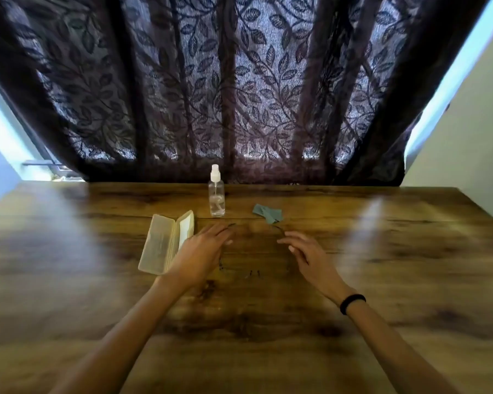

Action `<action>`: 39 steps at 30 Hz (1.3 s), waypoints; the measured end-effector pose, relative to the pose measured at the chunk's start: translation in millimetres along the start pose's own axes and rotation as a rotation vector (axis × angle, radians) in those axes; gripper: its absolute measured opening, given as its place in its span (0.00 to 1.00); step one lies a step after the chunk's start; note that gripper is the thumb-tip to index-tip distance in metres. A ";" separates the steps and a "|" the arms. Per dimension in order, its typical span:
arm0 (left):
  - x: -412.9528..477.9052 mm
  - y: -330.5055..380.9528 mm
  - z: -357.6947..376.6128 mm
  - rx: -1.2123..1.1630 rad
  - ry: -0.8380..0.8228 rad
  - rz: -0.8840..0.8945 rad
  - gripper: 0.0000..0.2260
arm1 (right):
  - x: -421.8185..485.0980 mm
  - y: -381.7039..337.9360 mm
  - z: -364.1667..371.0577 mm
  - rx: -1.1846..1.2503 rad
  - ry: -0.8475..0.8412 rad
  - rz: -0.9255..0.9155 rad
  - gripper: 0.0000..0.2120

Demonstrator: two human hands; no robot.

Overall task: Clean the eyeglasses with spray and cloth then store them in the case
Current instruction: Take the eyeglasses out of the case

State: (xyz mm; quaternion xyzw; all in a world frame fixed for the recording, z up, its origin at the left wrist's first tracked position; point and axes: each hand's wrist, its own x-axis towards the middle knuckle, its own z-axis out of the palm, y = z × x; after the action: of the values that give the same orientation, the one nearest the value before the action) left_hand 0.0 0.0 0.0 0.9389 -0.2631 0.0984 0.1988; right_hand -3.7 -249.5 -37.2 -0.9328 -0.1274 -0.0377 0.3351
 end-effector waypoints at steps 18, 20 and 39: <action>-17.9 -15.4 3.0 0.065 -0.016 0.228 0.14 | -3.0 -1.3 -3.3 0.135 0.135 0.003 0.16; -15.4 -12.7 -2.9 0.001 0.042 0.193 0.14 | 2.2 -6.1 -9.2 0.179 0.195 -0.023 0.16; 20.6 -14.7 -26.0 -0.331 0.583 -0.123 0.11 | 55.2 -28.4 -21.8 0.426 0.349 0.044 0.07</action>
State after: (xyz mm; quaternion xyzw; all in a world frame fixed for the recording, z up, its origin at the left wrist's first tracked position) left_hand 23.1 13.2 24.7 0.8405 -0.1505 0.3064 0.4207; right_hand 42.4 -230.5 5.7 -0.8233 -0.0525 -0.1629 0.5413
